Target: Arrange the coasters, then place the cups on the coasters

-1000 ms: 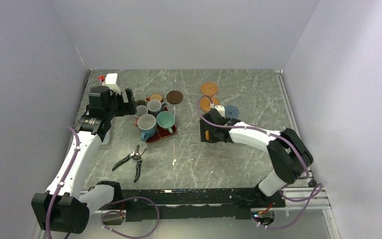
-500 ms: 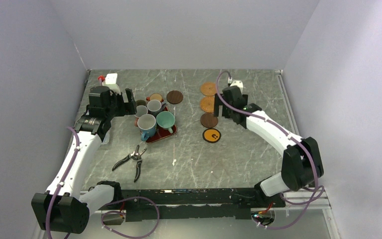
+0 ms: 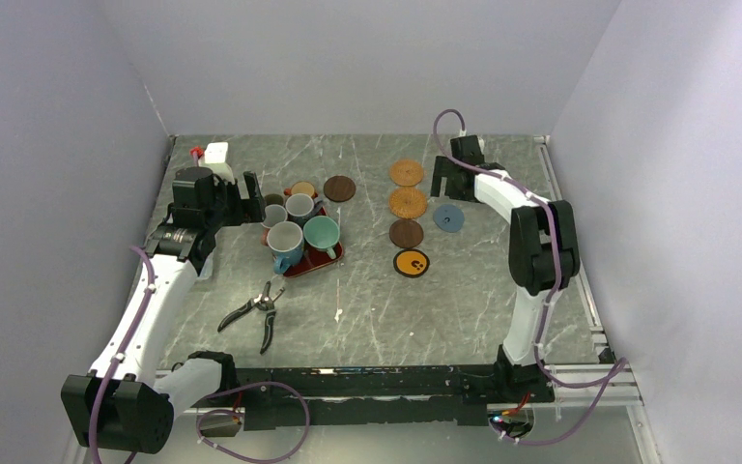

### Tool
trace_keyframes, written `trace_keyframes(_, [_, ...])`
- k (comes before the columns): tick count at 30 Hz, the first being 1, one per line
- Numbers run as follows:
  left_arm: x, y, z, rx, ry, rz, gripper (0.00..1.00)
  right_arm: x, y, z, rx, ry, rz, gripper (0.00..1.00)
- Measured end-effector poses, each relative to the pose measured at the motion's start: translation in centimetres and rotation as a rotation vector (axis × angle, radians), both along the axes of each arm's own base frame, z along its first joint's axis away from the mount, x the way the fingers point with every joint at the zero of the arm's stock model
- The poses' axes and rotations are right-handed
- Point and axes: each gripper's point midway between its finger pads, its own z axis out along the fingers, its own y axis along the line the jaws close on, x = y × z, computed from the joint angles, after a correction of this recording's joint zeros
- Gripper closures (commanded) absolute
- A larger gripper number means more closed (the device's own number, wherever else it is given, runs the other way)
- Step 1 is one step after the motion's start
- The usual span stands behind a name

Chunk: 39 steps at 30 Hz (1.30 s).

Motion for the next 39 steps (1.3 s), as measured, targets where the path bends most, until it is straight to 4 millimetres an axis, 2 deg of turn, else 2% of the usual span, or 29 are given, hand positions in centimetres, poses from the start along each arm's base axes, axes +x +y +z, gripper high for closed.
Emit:
trace_keyframes(4, [0.0, 0.0, 0.0, 0.000, 0.000, 0.000, 0.06, 1.8, -0.3, -1.5, 0.008, 0.023, -0.010, 0.00])
trace_keyframes(7, [0.0, 0.0, 0.0, 0.000, 0.000, 0.000, 0.06, 2.5, -0.1, -2.2, 0.013, 0.035, -0.004, 0.00])
trace_keyframes(16, [0.0, 0.0, 0.0, 0.000, -0.001, 0.000, 0.06, 2.0, 0.2, -4.7, 0.006, 0.105, 0.002, 0.04])
trace_keyframes(39, [-0.2, -0.1, 0.4, 0.001, -0.012, -0.003, 0.06, 0.8, 0.0, -5.7, 0.010, 0.118, 0.008, 0.08])
